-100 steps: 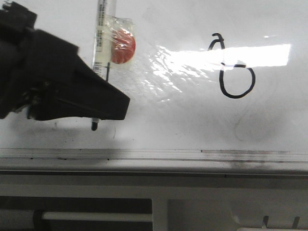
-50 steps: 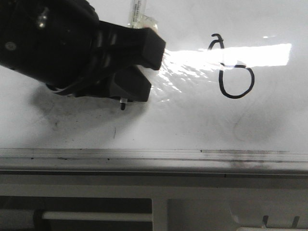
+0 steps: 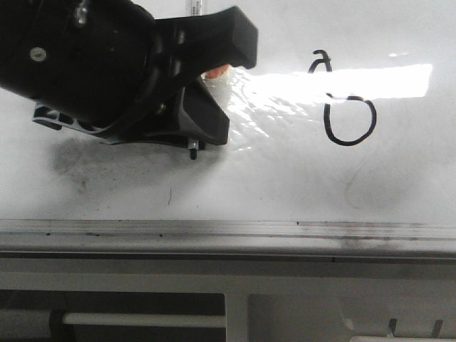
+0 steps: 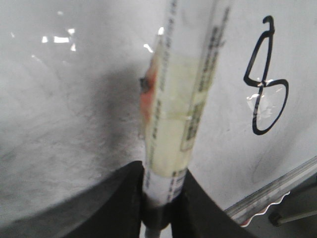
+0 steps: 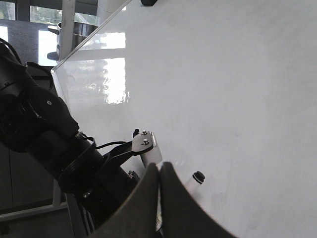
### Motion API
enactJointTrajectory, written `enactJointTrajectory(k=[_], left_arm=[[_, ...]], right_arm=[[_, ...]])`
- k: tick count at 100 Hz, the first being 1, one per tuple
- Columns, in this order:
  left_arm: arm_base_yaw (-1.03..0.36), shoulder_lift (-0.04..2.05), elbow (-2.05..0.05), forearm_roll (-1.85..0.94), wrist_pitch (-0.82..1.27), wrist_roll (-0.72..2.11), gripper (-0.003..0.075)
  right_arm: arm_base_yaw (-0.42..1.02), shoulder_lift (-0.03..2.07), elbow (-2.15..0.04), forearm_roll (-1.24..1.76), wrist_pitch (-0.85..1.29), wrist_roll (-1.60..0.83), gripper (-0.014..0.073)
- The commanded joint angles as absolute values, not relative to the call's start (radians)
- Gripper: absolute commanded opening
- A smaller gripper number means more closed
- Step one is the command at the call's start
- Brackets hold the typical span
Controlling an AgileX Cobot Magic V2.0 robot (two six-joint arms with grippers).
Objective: Write number 8 on whiteboard
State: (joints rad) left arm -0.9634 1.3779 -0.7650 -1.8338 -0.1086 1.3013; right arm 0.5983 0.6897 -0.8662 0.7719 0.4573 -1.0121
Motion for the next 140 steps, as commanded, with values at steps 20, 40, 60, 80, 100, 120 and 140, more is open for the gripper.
enactJointTrajectory(k=[20, 40, 60, 80, 100, 120, 140], left_arm=[[-0.956, 1.379, -0.786, -1.864, -0.231, 1.281, -0.0011], [-0.956, 1.379, -0.786, -1.864, -0.249, 1.281, 0.0273], [-0.956, 1.379, -0.786, -1.864, -0.256, 1.281, 0.0372], [-0.956, 1.366, -0.786, -1.864, -0.252, 1.281, 0.0526], [-0.961, 1.323, -0.786, -1.864, -0.234, 1.281, 0.0596], [-0.999, 1.227, -0.731, -1.864, -0.239, 1.281, 0.0596], [-1.043, 1.052, -0.633, -1.864, -0.252, 1.281, 0.0578]], right_arm=[[0.593, 0.686, -0.898, 0.801, 0.405, -1.012, -0.0063], [0.593, 0.686, -0.898, 0.802, 0.403, -1.012, -0.0063], [0.593, 0.686, -0.898, 0.802, 0.403, -1.012, -0.0063], [0.593, 0.686, -0.898, 0.802, 0.405, -1.012, -0.0063], [0.593, 0.686, -0.898, 0.802, 0.413, -1.012, -0.0063], [0.593, 0.684, -0.898, 0.802, 0.447, -1.012, -0.0063], [0.593, 0.657, -0.898, 0.793, 0.441, -1.012, -0.0063]])
